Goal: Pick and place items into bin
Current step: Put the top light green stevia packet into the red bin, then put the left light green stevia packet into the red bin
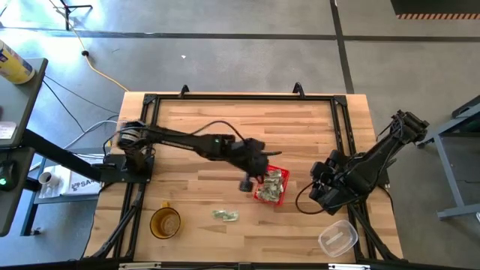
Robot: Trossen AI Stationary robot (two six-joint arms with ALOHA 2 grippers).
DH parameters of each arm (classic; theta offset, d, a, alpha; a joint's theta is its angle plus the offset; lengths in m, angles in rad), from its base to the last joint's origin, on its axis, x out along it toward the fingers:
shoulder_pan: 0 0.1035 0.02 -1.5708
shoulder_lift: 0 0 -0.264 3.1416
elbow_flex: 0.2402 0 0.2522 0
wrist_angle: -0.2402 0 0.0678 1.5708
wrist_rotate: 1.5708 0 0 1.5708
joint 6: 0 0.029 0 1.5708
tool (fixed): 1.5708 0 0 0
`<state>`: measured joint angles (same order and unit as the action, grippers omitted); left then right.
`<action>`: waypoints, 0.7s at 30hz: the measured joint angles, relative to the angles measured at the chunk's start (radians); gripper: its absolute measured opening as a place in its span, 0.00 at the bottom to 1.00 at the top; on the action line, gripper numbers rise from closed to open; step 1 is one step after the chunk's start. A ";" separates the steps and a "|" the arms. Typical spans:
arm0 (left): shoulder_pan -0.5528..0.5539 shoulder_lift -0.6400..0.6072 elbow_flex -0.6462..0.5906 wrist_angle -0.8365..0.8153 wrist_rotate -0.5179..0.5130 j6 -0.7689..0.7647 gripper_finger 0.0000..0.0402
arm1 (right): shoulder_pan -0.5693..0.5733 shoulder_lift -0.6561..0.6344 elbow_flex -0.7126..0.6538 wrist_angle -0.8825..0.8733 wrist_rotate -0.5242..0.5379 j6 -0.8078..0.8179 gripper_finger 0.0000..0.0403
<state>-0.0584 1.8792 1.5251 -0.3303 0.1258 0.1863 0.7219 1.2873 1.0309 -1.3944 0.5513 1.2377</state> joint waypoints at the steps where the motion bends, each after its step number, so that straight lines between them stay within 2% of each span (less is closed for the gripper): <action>1: 0.005 0.030 0.009 0.043 0.026 -0.028 0.07 | 0.000 0.000 0.000 -0.002 0.000 0.002 0.64; 3: 0.013 0.090 0.021 0.058 0.080 -0.095 0.12 | -0.003 0.001 0.000 -0.003 -0.001 0.004 0.64; 5: 0.012 0.151 0.035 0.077 0.077 -0.164 0.21 | -0.007 0.000 0.000 -0.003 0.000 0.004 0.64; 10: -0.032 0.158 0.050 0.037 -0.114 -0.192 0.44 | -0.008 0.001 0.000 -0.008 -0.001 0.003 0.64; 13: -0.051 0.064 0.083 -0.196 -0.174 -0.194 0.57 | -0.008 0.001 0.000 -0.014 -0.009 -0.003 0.64; 17: -0.098 -0.042 0.071 -0.616 -0.146 -0.312 0.68 | -0.008 0.001 0.000 -0.018 -0.002 -0.006 0.64; 19: -0.140 -0.064 0.013 -0.682 -0.065 -0.379 0.71 | -0.008 0.001 0.000 -0.019 0.017 -0.020 0.64; 21: -0.200 -0.080 -0.054 -0.654 0.004 -0.416 0.72 | -0.011 0.001 0.000 -0.019 0.040 -0.037 0.64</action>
<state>-0.2584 1.7989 1.4710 -0.9848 0.1303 -0.2293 0.7108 1.2884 1.0313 -1.4136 0.5915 1.2009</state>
